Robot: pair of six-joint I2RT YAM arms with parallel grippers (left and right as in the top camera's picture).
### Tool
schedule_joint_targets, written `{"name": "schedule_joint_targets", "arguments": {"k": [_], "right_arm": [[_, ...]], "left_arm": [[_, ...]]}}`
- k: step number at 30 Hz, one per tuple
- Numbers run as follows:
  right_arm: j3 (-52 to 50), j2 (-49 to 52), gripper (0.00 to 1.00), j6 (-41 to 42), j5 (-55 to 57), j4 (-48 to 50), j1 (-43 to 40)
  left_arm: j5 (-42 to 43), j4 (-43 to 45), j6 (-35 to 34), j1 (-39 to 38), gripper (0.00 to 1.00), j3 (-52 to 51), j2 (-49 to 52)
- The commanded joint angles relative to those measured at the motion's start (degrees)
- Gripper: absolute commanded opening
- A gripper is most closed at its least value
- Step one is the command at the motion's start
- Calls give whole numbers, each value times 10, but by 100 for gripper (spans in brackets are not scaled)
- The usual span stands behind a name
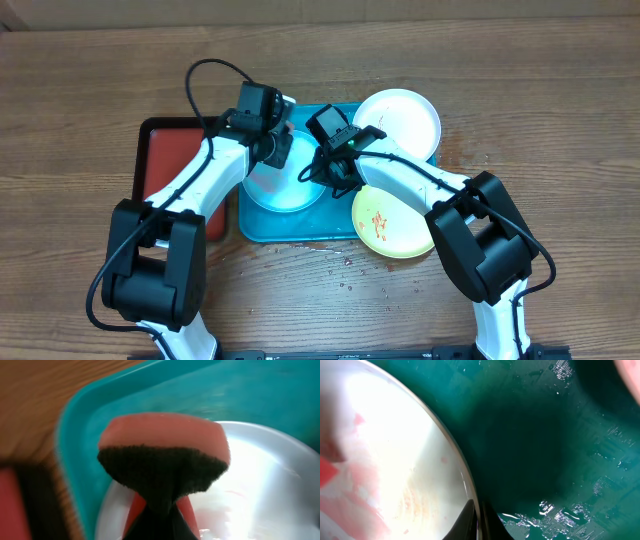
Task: Clean dirty plates on tray and stack at the side
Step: 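Scrub the light-blue plate again with the sponge in the left gripper, then lift the light-blue plate with the right gripper and carry it right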
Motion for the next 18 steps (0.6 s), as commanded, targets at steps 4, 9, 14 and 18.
{"name": "schedule_joint_targets", "arguments": {"k": [4,9,14,18], "right_arm": [[-13,16,4,-30,14,-14,-2],[5,7,4,-82,-11,-30,-2],[37,-31,4,-121,13,-72,0],[49,-89,4,-121,130,-99,12]], "left_arm": [[-38,-151,-191,44,4,115,-14],[-17,-362,-190,69,4,277,-18],[-35,-485,-190,81,4,392,-18],[-35,-494,-191,82,4,414,-18]]}}
